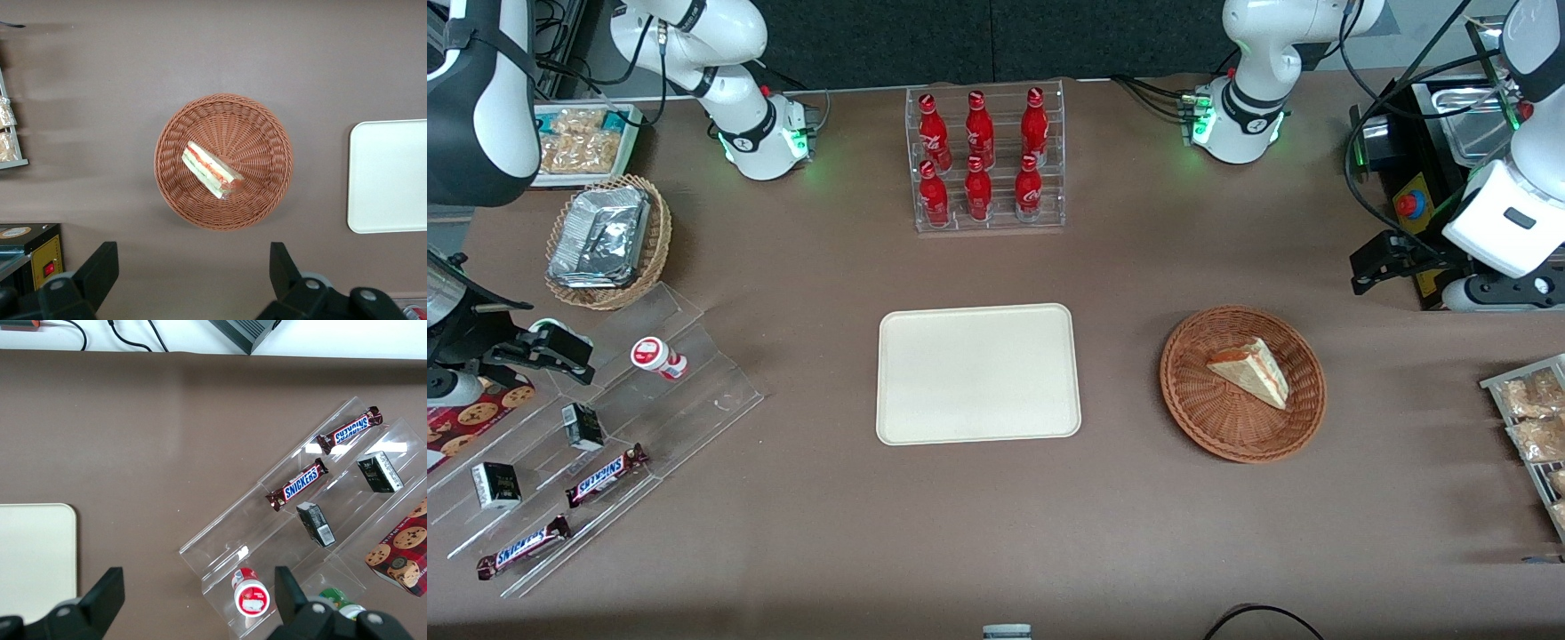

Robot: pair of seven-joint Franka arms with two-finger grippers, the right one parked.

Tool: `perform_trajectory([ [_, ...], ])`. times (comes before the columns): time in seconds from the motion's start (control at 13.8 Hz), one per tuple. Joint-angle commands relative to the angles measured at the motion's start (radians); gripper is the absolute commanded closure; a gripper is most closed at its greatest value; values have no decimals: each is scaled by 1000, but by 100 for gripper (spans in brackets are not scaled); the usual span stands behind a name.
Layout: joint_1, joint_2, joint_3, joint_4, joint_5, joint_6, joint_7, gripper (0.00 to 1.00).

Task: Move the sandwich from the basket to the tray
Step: 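Move the left gripper over the wrapped sandwich in the wicker basket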

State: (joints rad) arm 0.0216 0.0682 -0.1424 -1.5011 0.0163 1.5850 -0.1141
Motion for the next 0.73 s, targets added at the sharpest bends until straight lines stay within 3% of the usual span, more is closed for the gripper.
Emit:
perform_trajectory([
  [0.0,8,-19,-8,-10,8,-16,14,0],
  [0.22,8,4,-8,-27,2,-14,-92,0],
  [0.44,-5,65,-13,-76,1,27,-451,0],
  [0.65,-5,79,-14,-210,-15,184,-770,0],
])
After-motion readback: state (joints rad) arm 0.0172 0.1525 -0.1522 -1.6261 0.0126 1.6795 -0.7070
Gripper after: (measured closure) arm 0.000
